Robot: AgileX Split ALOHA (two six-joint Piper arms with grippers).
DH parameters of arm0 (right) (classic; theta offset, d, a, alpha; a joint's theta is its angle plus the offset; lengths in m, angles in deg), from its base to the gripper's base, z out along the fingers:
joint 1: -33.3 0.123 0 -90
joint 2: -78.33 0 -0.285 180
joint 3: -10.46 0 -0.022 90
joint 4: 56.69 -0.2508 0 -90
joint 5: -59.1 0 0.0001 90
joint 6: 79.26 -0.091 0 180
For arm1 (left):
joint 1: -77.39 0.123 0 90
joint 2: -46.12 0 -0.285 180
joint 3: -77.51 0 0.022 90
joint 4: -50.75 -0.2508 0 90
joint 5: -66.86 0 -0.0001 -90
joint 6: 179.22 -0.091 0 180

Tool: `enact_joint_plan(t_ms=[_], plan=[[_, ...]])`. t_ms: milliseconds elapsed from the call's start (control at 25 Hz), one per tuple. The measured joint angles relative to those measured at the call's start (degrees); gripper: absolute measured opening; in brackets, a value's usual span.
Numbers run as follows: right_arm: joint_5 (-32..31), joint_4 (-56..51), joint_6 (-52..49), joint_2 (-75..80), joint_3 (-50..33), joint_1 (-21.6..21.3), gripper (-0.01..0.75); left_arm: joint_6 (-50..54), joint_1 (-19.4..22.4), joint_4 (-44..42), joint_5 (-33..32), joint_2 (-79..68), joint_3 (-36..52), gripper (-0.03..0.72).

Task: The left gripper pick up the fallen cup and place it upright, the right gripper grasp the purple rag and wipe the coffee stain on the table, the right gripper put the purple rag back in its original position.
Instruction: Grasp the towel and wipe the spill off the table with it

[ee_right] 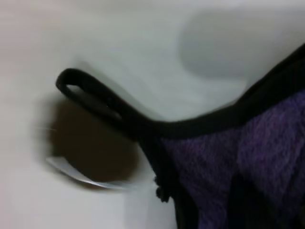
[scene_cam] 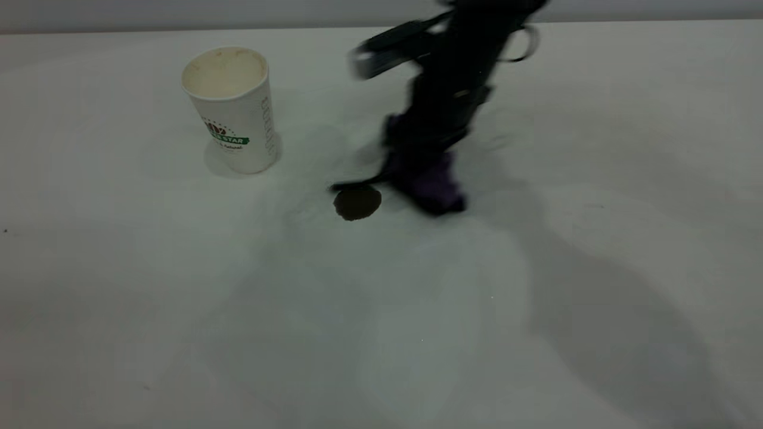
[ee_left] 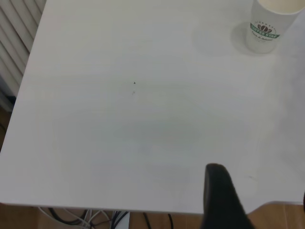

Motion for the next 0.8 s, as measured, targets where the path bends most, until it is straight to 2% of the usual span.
enact_joint_plan(t_ms=[160, 440, 600, 800], plan=[[0.1, -0.1, -0.3, 0.2, 0.1, 5.9, 0.132, 0.0, 0.0, 0.0, 0.0, 0.0, 0.0, 0.474], [-2.7, -0.1, -1.3, 0.2, 0.3, 12.9, 0.132, 0.0, 0.0, 0.0, 0.0, 0.0, 0.0, 0.474], [-2.1, -0.3, -2.4, 0.3, 0.3, 15.2, 0.132, 0.0, 0.0, 0.0, 0.0, 0.0, 0.0, 0.474], [-3.1, -0.5, -4.5, 0.3, 0.3, 15.6, 0.132, 0.0, 0.0, 0.0, 0.0, 0.0, 0.0, 0.474]])
